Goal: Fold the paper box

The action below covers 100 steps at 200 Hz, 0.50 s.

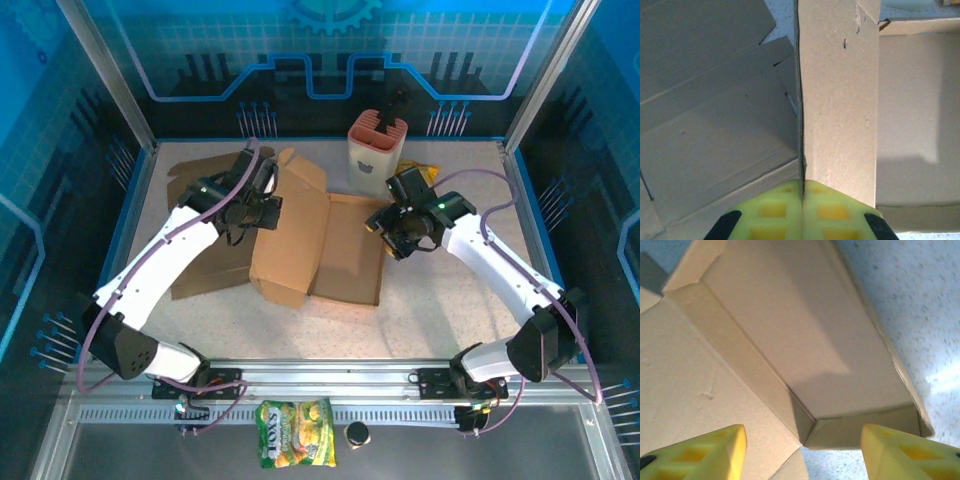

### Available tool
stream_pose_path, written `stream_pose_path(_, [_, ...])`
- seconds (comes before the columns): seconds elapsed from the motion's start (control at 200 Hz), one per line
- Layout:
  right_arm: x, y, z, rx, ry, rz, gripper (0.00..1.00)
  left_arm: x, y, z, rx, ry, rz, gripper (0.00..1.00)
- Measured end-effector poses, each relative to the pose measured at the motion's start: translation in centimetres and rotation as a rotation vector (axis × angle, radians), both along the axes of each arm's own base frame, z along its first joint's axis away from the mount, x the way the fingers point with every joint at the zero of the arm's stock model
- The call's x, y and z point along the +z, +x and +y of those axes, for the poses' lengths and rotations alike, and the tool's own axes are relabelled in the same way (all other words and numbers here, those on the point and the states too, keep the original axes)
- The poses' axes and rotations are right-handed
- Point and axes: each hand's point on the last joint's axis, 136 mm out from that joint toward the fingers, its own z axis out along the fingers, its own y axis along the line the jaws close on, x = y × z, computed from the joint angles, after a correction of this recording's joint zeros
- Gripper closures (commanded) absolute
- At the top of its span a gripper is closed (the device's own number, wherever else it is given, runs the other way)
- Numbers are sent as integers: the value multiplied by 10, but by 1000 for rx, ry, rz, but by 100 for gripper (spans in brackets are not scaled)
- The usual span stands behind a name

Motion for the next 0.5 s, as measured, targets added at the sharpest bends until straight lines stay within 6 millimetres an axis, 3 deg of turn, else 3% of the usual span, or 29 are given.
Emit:
stream_pose_path(0.19, [37,27,-3,143,-25,-179,37,0,11,-8,-111,54,-33,100])
stream_pose_path(0.325, [67,46,-19,184,-48,-289,36,3,19,-17,-184,84,-71,100])
stream_pose_path(0.5, [70,60,-52,145,-64,-307,35,12,23,-39,-317,126,-150,100])
